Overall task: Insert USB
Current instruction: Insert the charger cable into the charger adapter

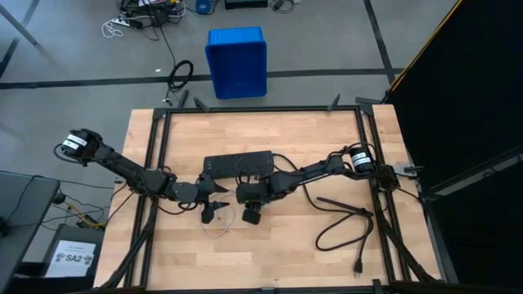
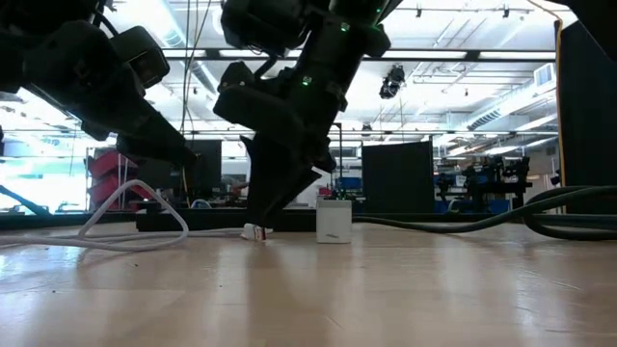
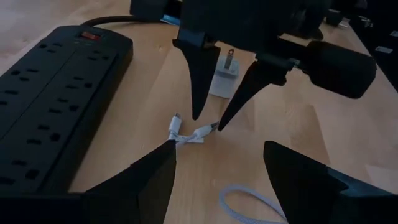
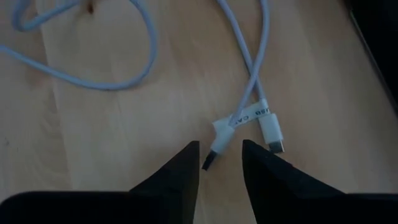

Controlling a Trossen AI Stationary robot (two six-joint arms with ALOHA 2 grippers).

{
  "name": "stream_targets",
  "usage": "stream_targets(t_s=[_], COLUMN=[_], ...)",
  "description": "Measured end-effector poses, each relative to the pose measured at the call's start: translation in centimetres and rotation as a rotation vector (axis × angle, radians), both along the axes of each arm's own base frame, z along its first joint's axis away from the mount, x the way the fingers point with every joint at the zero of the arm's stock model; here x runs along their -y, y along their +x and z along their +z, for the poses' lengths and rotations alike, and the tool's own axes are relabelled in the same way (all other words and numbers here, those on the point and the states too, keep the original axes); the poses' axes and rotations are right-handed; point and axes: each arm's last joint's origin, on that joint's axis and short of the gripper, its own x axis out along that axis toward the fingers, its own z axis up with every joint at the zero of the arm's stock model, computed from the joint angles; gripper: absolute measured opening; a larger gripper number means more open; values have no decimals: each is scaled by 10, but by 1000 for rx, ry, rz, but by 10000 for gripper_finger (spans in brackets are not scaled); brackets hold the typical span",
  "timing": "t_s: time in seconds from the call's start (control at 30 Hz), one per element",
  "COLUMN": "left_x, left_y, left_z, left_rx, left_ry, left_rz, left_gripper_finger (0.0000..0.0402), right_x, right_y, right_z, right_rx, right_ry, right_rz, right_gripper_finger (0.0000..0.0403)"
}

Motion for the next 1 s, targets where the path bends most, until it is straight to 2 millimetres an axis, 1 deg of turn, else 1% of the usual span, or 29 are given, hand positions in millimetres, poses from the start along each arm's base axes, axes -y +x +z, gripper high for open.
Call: stream_targets(t_s=[0.1, 0.27, 0.43, 0.57, 0.7, 0.8, 0.83, 1.0], left_x=[0, 0, 0, 0, 0, 0, 0, 0], left_y=[0, 0, 0, 0, 0, 0, 0, 0], left_z=[0, 0, 0, 0, 0, 0, 0, 1], left_rx=[0, -3, 1, -1, 0, -1, -1, 5], left_ry=[0, 1, -1, -1, -1, 1, 1, -2], left_rz=[0, 1, 2, 2, 1, 0, 1, 0], left_gripper_finger=[229, 229, 229, 229, 229, 229, 229, 229], right_x=[0, 0, 0, -1, -2, -2, -2, -3], right_y=[1, 4, 5, 5, 5, 5, 5, 8], right_z=[-2, -17, -22, -22, -22, -22, -22, -21], right_rx=[7, -2, -6, -10, -11, -15, -14, 29], right_ry=[4, 10, 24, 22, 15, 18, 12, -7], right_rz=[1, -7, -6, 0, 15, 25, 33, 29], right_gripper_finger=[98, 95, 95, 86, 62, 19, 11, 4])
